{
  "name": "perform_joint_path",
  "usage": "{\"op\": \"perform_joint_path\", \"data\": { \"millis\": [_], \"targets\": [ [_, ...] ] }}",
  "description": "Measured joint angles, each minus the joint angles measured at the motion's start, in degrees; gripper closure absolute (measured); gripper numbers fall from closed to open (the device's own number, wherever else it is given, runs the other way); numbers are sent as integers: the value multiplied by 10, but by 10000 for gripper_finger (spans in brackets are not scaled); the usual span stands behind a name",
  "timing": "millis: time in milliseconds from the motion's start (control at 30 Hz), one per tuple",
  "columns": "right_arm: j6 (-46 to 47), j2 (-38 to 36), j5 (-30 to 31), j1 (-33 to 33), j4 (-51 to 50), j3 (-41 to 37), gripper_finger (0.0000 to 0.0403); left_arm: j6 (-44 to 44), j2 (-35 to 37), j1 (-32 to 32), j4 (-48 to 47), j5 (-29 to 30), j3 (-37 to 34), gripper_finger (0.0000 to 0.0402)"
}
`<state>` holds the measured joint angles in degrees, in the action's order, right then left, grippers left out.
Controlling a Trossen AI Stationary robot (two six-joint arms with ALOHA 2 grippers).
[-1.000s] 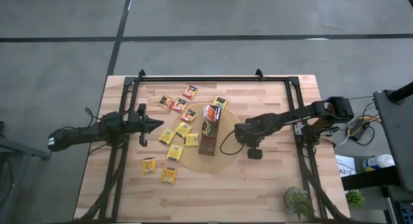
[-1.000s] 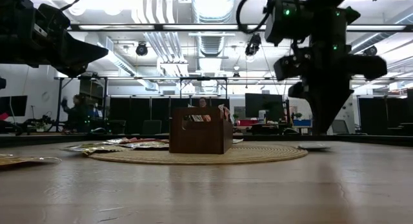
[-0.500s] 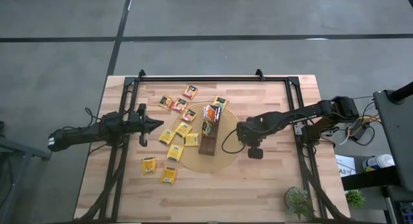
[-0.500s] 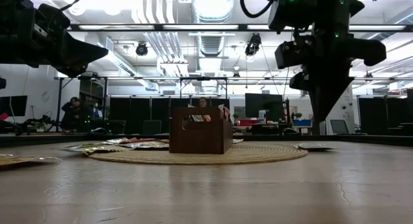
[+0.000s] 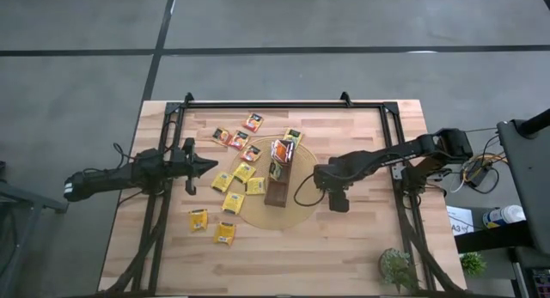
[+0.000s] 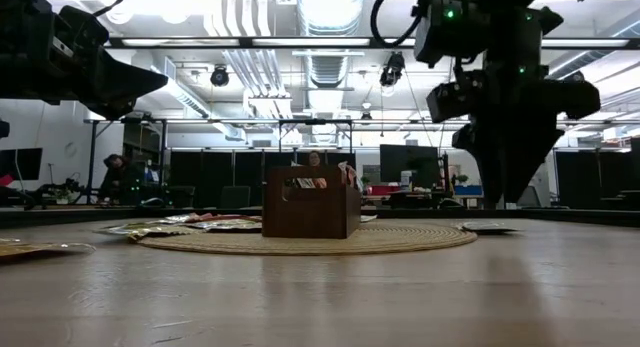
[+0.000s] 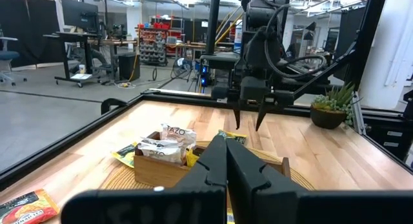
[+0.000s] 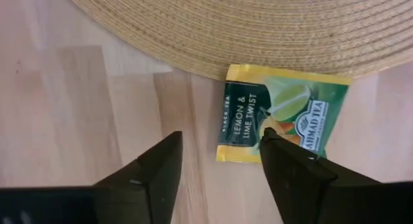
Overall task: Pick & Place Tea
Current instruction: Put the yellow tea bag into the middle section of the wooden organizer
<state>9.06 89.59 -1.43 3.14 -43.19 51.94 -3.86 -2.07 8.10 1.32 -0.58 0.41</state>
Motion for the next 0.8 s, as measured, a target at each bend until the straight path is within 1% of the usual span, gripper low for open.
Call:
{"op": "perform_joint_path", "data": {
  "millis": [233, 367, 467, 567, 700, 800],
  "targets": [
    [-4, 14, 0, 0, 31, -10, 194, 0, 0, 0, 0, 0, 0, 402],
    [-3, 14, 3, 0, 40, -25, 197, 0, 0, 0, 0, 0, 0, 402],
    [-2, 14, 17, -1, 52, -41, 198, 0, 0, 0, 0, 0, 0, 402],
    [-1, 14, 18, -2, 76, -56, 200, 0, 0, 0, 0, 0, 0, 402],
    [-1, 14, 19, -2, 99, -69, 218, 0, 0, 0, 0, 0, 0, 402],
    [-2, 14, 19, -2, 109, -74, 254, 0, 0, 0, 0, 0, 0, 402]
  ]
}}
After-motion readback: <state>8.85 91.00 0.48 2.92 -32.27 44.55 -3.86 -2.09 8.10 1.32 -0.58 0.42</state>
